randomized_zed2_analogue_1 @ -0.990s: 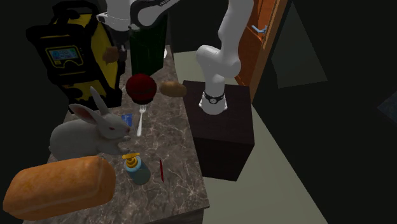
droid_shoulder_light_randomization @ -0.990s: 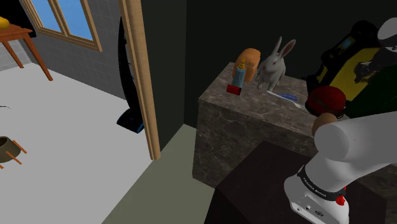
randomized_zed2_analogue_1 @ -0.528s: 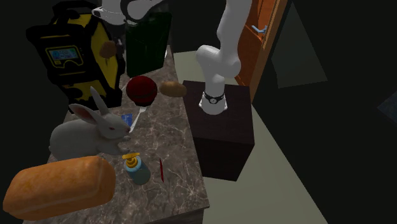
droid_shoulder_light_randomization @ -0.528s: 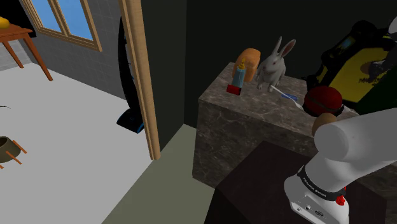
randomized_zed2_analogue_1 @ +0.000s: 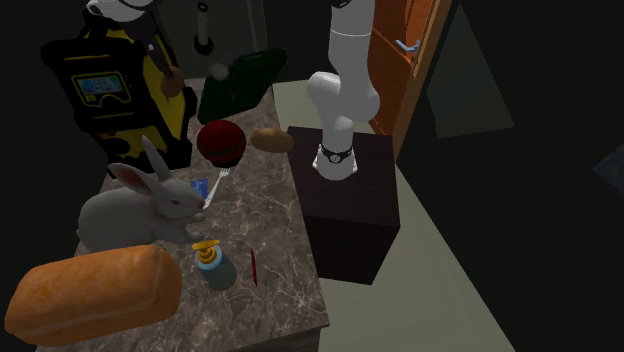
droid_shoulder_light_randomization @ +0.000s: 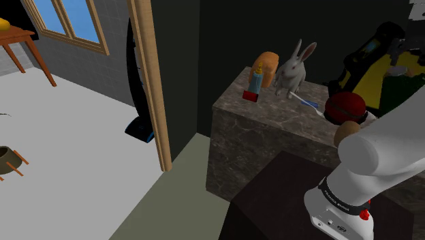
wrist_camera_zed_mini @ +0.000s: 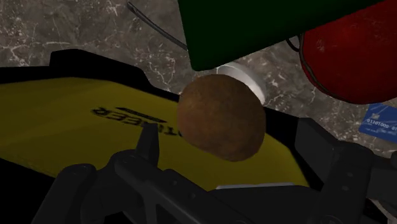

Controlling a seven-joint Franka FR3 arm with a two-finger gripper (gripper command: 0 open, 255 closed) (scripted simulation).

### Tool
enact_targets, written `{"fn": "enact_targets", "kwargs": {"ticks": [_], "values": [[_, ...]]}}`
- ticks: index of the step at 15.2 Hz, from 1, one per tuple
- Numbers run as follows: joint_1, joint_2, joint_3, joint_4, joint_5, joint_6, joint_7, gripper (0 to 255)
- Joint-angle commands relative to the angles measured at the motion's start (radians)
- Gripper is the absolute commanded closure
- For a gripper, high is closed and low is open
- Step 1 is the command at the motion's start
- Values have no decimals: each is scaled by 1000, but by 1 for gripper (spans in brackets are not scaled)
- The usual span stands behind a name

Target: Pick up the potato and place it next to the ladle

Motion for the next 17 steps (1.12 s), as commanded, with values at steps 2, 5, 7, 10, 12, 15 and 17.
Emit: {"fn": "enact_targets", "kwargs": {"ticks": [2,5,7,10,12,15,17], "values": [[2,47,-1,35,10,-33,-10,0],[-1,36,-5,-13,1,5,-3,0],[-3,28,-9,-51,-6,39,3,0],[-3,28,-10,-51,-6,39,3,0],[-2,28,-10,-51,-6,39,3,0],[-1,28,-11,-51,-6,39,3,0],[1,27,-9,-44,-6,30,4,255]]}}
